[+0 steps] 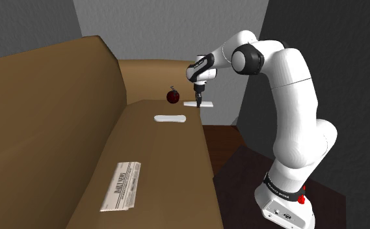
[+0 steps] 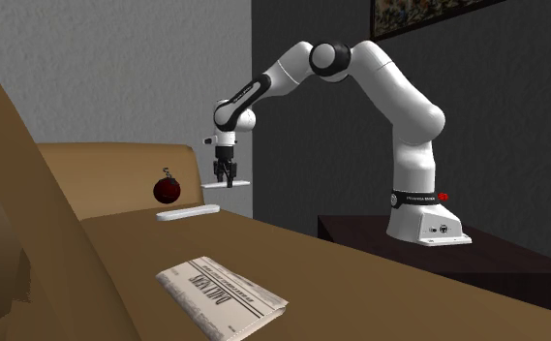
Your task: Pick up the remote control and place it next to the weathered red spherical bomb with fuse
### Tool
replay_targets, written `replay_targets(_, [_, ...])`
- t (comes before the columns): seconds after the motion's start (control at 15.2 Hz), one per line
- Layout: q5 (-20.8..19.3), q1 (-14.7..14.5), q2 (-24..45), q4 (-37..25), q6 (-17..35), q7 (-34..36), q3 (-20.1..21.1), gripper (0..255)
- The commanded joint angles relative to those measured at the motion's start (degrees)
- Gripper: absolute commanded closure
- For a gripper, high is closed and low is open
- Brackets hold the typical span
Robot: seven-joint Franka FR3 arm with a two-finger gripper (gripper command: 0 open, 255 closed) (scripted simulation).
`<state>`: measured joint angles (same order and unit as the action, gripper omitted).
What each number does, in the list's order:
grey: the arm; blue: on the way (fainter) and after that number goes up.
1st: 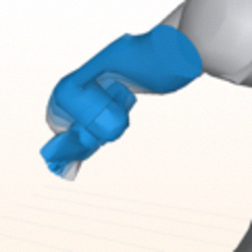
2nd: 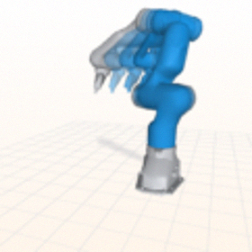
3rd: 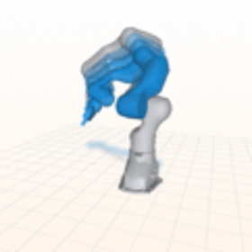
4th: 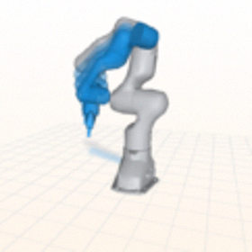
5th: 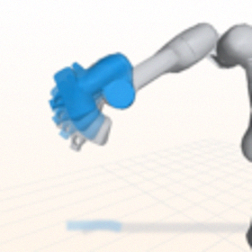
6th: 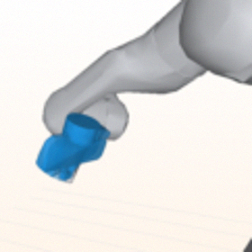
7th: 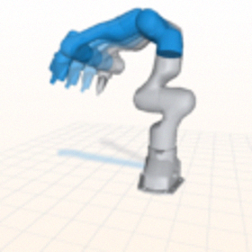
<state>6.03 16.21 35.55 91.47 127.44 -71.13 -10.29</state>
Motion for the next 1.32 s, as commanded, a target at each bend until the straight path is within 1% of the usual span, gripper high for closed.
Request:
replay_targets(0.0, [0.1, 0.0, 0.6, 0.5, 1.1, -0.1, 0.1, 255])
replay_targets(0.46, [0.7, 0.3, 3.8, 0.8, 4.7, -0.3, 0.5, 255])
replay_targets(0.92, [0.7, 0.3, 3.8, 0.8, 4.7, -0.3, 0.5, 255])
replay_targets(0.99, [0.7, 0.3, 3.8, 0.8, 4.7, -0.3, 0.5, 0])
replay_targets(1.25, [0.7, 0.3, 3.8, 0.8, 4.7, -0.3, 0.5, 0])
